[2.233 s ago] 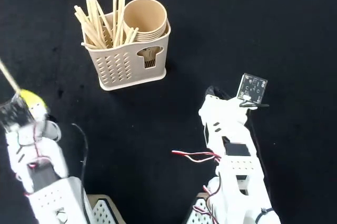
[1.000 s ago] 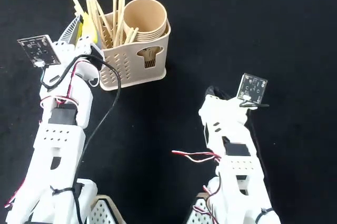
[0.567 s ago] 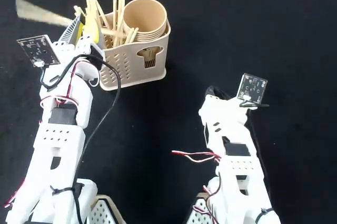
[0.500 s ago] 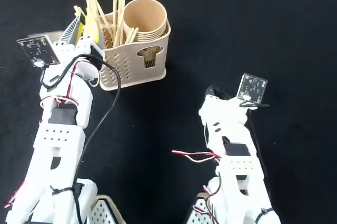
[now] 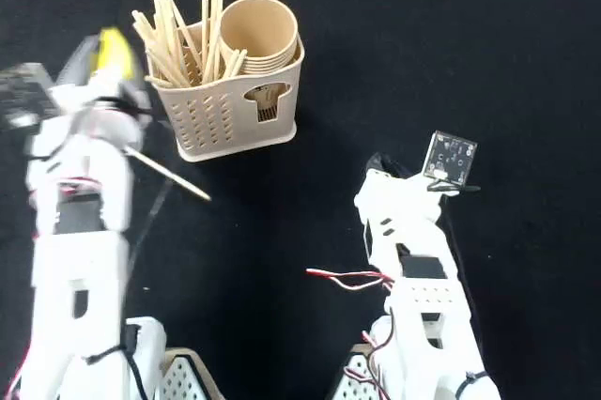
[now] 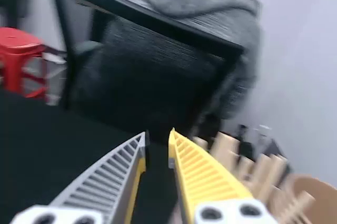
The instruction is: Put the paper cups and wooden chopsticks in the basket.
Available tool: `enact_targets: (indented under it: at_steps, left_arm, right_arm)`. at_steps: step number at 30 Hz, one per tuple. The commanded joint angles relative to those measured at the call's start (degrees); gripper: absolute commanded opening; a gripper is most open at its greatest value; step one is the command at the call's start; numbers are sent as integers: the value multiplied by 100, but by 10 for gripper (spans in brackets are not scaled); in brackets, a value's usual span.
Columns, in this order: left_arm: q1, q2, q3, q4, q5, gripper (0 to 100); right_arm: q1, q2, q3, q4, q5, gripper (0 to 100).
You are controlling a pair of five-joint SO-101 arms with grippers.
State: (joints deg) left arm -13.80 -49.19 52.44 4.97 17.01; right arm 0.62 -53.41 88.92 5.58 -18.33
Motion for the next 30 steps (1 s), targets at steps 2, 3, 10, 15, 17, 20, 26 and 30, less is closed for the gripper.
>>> enact_targets:
  at_steps: [2,3,10,15,17,20,26,30]
  left_arm:
    - [-1253,-88,-1569,2251,-281,115]
    - [-1288,79,-1807,2549,-457,120]
    - [-1314,1582,-3037,5108,-1046,123]
    - [-1349,3182,-3424,5512,-686,124]
    - [-1376,3938,-3776,5591,-492,125]
    - [-1367,5055,-4567,5978,-202,155]
    - [-1358,6857,-6457,6831,79,167]
    - [-1165,7815,-7635,7323,290,170]
  right_arm:
    - [-79,-13,-40,-132,53,52]
    - [-79,-13,-40,-132,53,52]
    - [-79,-13,-40,-132,53,52]
    - [-79,-13,-31,-132,53,52]
    - [-79,-13,-31,-132,53,52]
    - [-79,-13,-22,-132,53,52]
    - [-79,-13,-22,-132,53,52]
    - [-79,-13,-22,-132,53,52]
